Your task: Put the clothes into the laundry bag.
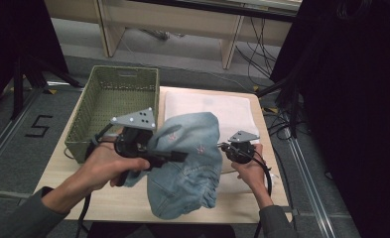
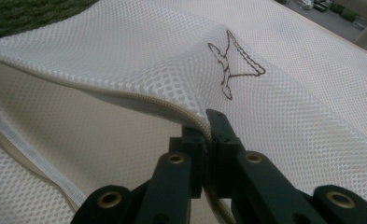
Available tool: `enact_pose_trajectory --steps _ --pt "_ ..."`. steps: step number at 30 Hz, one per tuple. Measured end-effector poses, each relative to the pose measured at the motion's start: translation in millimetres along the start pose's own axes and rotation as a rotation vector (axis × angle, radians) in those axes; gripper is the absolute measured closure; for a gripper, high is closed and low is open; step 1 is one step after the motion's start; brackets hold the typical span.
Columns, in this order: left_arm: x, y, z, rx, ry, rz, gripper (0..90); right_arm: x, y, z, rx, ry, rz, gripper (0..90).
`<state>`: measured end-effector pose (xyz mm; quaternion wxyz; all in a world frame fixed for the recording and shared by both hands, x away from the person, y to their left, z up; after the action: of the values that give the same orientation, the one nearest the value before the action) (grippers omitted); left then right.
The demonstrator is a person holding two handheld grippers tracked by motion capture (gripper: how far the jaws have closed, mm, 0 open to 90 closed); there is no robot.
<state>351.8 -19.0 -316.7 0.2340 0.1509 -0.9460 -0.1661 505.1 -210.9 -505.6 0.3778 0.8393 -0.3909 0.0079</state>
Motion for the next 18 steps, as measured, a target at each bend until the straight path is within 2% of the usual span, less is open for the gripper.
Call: enact_pose_trajectory --steps 1,5,8,9,10,12,13,15,18 --pt "0.5 -5.0 5.0 -0.009 0.006 0.012 73.2 0.0 0.0 0.0 0.0 0.0 0.0 87.5" --pt "-6.3 -26.7 23.6 -0.034 0.024 0.013 73.1 2.3 2.7 -1.6 0.014 -0.036 -0.004 87.5" --pt "-18.7 -43.8 38.8 -0.073 0.025 -0.003 73.1 1.4 4.2 -2.5 0.012 -0.05 -0.009 87.5" --pt "-23.1 -49.6 43.2 -0.081 0.033 -0.008 73.0 4.4 3.5 -3.7 0.026 -0.027 0.0 87.5" --pt "-28.0 -55.8 47.1 -0.082 0.029 -0.022 73.0 4.8 4.4 -3.5 0.021 -0.025 -0.005 87.5" --pt "-36.7 -68.4 55.8 -0.102 0.034 -0.032 73.0 5.0 4.5 -5.4 0.035 -0.043 0.001 87.4" --pt "-38.4 -72.2 58.4 -0.106 0.054 -0.037 73.0 5.0 5.1 -5.4 0.033 -0.044 -0.003 87.5" --pt "-44.7 -85.6 61.3 -0.111 0.04 -0.052 72.9 3.4 5.1 -6.2 0.03 -0.061 -0.003 87.5" --pt "-46.7 -94.3 62.8 -0.12 0.03 -0.059 72.8 6.0 4.3 -6.8 0.037 -0.042 0.004 87.4"
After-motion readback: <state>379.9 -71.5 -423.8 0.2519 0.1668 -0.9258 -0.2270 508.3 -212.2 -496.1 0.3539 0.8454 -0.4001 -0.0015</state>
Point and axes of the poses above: each handheld gripper's, and its own axes: y roughly backward along the jaws, z roughly out of its underside, x roughly to its right, the point moved 10 cm from there along -y, roughly forward along the jaws, and after that the axes turned 10 degrees about y, right-handed, at the moved point
